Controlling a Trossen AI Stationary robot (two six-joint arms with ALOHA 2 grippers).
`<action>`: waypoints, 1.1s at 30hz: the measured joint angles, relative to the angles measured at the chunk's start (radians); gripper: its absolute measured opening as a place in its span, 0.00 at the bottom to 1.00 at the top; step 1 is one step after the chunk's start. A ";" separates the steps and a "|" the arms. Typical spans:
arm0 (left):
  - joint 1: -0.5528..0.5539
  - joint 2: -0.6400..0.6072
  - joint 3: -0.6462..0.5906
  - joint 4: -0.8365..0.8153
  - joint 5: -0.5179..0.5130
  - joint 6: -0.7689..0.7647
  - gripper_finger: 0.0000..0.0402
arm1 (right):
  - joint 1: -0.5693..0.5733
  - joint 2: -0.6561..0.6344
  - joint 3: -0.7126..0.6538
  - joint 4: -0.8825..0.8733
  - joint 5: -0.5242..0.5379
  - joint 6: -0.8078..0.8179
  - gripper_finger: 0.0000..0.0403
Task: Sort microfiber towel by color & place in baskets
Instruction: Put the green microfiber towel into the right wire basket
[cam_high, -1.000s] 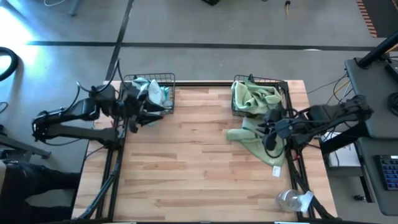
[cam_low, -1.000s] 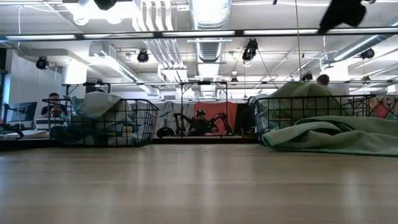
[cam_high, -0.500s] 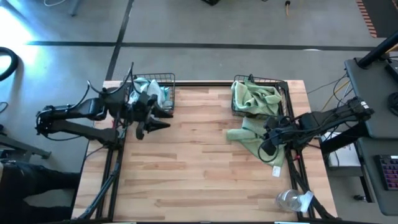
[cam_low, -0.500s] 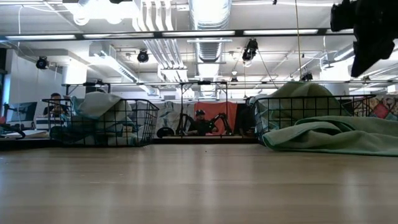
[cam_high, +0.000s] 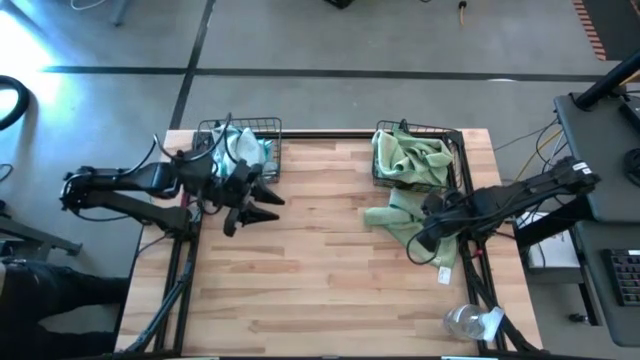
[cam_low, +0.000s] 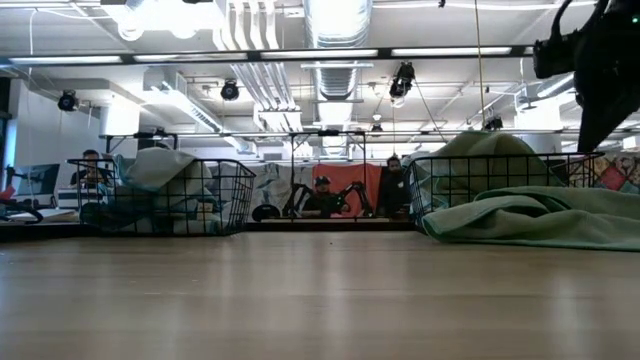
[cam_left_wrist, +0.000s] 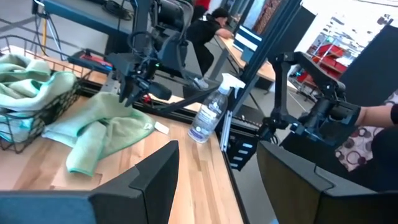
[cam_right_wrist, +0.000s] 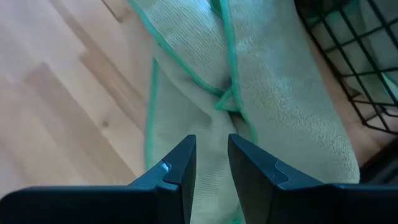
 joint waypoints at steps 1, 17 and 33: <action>-0.005 0.004 0.000 0.000 0.000 0.000 0.50 | 0.000 0.011 -0.007 0.001 0.000 0.000 0.22; -0.050 0.011 -0.001 0.003 0.009 0.000 0.50 | 0.000 0.226 -0.023 0.004 -0.089 0.023 0.34; -0.050 0.009 -0.001 0.002 0.017 -0.001 0.50 | 0.000 0.416 -0.023 0.084 -0.141 0.021 0.46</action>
